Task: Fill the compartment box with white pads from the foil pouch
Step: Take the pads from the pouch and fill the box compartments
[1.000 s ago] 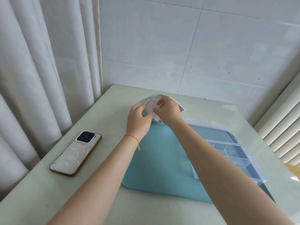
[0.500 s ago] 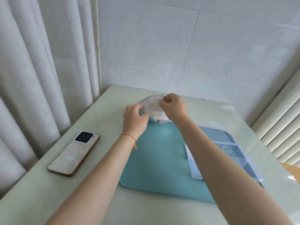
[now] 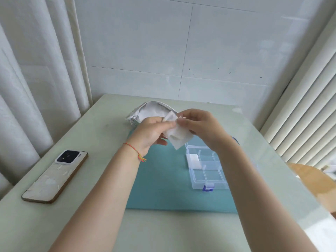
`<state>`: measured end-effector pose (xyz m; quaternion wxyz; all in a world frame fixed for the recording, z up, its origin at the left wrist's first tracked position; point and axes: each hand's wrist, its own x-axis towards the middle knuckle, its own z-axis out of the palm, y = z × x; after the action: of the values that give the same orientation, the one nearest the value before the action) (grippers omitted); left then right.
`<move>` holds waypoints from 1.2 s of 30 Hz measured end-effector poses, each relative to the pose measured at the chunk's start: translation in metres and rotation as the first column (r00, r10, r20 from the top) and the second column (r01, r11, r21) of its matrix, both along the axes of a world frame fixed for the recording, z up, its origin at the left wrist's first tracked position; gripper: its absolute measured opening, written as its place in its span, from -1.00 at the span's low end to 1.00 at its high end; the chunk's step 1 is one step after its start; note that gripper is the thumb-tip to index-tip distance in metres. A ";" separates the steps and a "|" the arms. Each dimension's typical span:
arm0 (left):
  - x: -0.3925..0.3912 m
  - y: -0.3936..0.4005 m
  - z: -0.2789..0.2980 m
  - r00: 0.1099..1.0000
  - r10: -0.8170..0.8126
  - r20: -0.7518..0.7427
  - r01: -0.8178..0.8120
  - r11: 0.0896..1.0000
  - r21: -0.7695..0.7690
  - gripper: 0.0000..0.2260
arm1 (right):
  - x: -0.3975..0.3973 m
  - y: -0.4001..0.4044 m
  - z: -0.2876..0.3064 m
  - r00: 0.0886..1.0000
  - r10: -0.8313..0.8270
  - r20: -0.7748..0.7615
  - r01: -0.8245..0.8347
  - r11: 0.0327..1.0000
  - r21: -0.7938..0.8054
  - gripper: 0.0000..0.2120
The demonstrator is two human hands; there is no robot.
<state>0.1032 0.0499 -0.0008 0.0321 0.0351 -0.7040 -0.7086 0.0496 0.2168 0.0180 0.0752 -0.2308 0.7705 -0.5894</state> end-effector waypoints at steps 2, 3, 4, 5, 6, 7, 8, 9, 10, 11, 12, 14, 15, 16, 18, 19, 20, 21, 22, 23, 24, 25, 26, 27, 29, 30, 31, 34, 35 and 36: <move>-0.004 0.012 -0.005 0.996 0.086 0.000 -0.086 0.995 0.053 -0.90 | 0.000 0.010 -0.006 0.997 -0.022 0.070 0.025 0.999 -0.039 -0.89; -0.005 0.014 -0.007 0.993 0.121 0.000 -0.121 0.989 0.087 -0.91 | -0.001 0.011 -0.009 0.995 -0.026 0.101 0.030 0.999 -0.045 -0.88; -0.005 0.016 -0.007 0.990 0.139 0.006 -0.139 0.983 0.118 -0.91 | 0.000 0.013 -0.012 0.992 -0.037 0.121 0.043 0.998 -0.052 -0.86; -0.006 0.017 -0.008 0.990 0.141 0.015 -0.142 0.979 0.146 -0.91 | -0.001 0.014 -0.016 0.990 -0.060 0.125 0.068 0.996 -0.059 -0.84; -0.006 0.017 -0.008 0.991 0.134 0.028 -0.137 0.975 0.173 -0.91 | -0.001 0.015 -0.019 0.988 -0.089 0.127 0.099 0.992 -0.073 -0.82; -0.006 0.018 -0.009 0.992 0.123 0.040 -0.128 0.972 0.196 -0.90 | -0.002 0.015 -0.022 0.985 -0.121 0.123 0.132 0.988 -0.085 -0.83; -0.006 0.018 -0.010 0.992 0.114 0.048 -0.121 0.970 0.209 -0.90 | -0.002 0.016 -0.024 0.981 -0.153 0.117 0.165 0.982 -0.095 -0.85; -0.007 0.018 -0.012 0.993 0.110 0.054 -0.119 0.969 0.217 -0.90 | -0.004 0.017 -0.027 0.976 -0.186 0.108 0.197 0.975 -0.100 -0.88; -0.007 0.018 -0.014 0.992 0.111 0.058 -0.121 0.968 0.220 -0.89 | -0.004 0.017 -0.028 0.970 -0.220 0.101 0.230 0.968 -0.105 -0.90; -0.008 0.018 -0.016 0.991 0.114 0.063 -0.126 0.967 0.223 -0.88 | -0.005 0.017 -0.030 0.963 -0.250 0.096 0.260 0.959 -0.112 -0.91; -0.009 0.018 -0.018 0.991 0.116 0.069 -0.129 0.965 0.229 -0.88 | -0.005 0.016 -0.031 0.959 -0.266 0.093 0.276 0.953 -0.121 -0.91; -0.011 0.020 -0.022 0.992 0.102 0.080 -0.119 0.959 0.256 -0.88 | -0.005 0.015 -0.033 0.964 -0.253 0.086 0.262 0.957 -0.127 -0.90; -0.012 0.020 -0.023 0.992 0.096 0.084 -0.115 0.957 0.266 -0.88 | -0.005 0.013 -0.033 0.968 -0.236 0.084 0.245 0.962 -0.123 -0.90; -0.013 0.021 -0.023 0.991 0.097 0.088 -0.117 0.955 0.271 -0.88 | -0.005 0.013 -0.033 0.971 -0.224 0.086 0.233 0.965 -0.123 -0.89; -0.014 0.019 -0.024 0.988 0.129 0.087 -0.148 0.950 0.276 -0.86 | -0.007 0.014 -0.033 0.969 -0.228 0.092 0.239 0.961 -0.136 -0.90; -0.015 0.017 -0.025 0.984 0.156 0.085 -0.174 0.945 0.276 -0.85 | -0.008 0.017 -0.032 0.966 -0.239 0.097 0.251 0.956 -0.150 -0.90; -0.016 0.016 -0.026 0.979 0.186 0.082 -0.202 0.941 0.272 -0.86 | -0.009 0.019 -0.031 0.965 -0.239 0.110 0.256 0.951 -0.176 -0.90; -0.016 0.014 -0.027 0.974 0.213 0.079 -0.226 0.937 0.266 -0.87 | -0.010 0.022 -0.029 0.967 -0.218 0.135 0.244 0.946 -0.216 -0.90; -0.017 0.013 -0.027 0.971 0.227 0.077 -0.239 0.934 0.264 -0.88 | -0.010 0.025 -0.027 0.970 -0.173 0.169 0.214 0.940 -0.267 -0.89; -0.017 0.013 -0.027 0.972 0.224 0.078 -0.237 0.931 0.277 -0.87 | -0.010 0.027 -0.026 0.973 -0.113 0.203 0.175 0.932 -0.318 -0.89; -0.016 0.014 -0.025 0.976 0.203 0.082 -0.218 0.925 0.311 -0.85 | -0.009 0.027 -0.025 0.971 -0.056 0.231 0.137 0.925 -0.353 -0.90; -0.016 0.015 -0.024 0.982 0.170 0.087 -0.191 0.911 0.367 -0.83 | -0.008 0.026 -0.026 0.969 -0.023 0.245 0.112 0.927 -0.359 -0.92; -0.016 0.017 -0.022 0.987 0.133 0.092 -0.160 0.886 0.435 -0.82 | -0.007 0.024 -0.027 0.969 -0.018 0.247 0.103 0.936 -0.338 -0.91; -0.016 0.019 -0.020 0.991 0.095 0.095 -0.130 0.856 0.500 -0.80 | -0.007 0.021 -0.029 0.970 -0.032 0.240 0.107 0.947 -0.304 -0.87; -0.015 0.024 -0.018 0.995 0.030 0.093 -0.079 0.814 0.576 -0.74 | -0.005 0.016 -0.032 0.972 -0.075 0.222 0.129 0.962 -0.240 -0.81; -0.014 0.026 -0.018 0.996 0.007 0.089 -0.058 0.810 0.584 -0.72 | -0.004 0.014 -0.033 0.973 -0.092 0.214 0.139 0.966 -0.220 -0.80; -0.013 0.028 -0.017 0.996 -0.012 0.085 -0.040 0.812 0.582 -0.72 | -0.004 0.013 -0.033 0.973 -0.106 0.204 0.149 0.967 -0.205 -0.79; -0.011 0.032 -0.015 0.996 -0.036 0.077 -0.014 0.819 0.573 -0.74 | -0.003 0.012 -0.032 0.977 -0.146 0.153 0.170 0.972 -0.162 -0.82; -0.010 0.032 -0.014 0.997 -0.038 0.074 -0.011 0.821 0.570 -0.74 | -0.003 0.012 -0.031 0.978 -0.155 0.139 0.176 0.973 -0.152 -0.83; -0.010 0.032 -0.014 0.997 -0.038 0.074 -0.011 0.822 0.569 -0.74 | -0.003 0.012 -0.031 0.978 -0.163 0.129 0.181 0.973 -0.145 -0.84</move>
<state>0.0928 0.0820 -0.0147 -0.0139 0.0670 -0.4616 -0.8844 0.0468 0.2288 -0.0130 0.0500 -0.1336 0.7336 -0.6645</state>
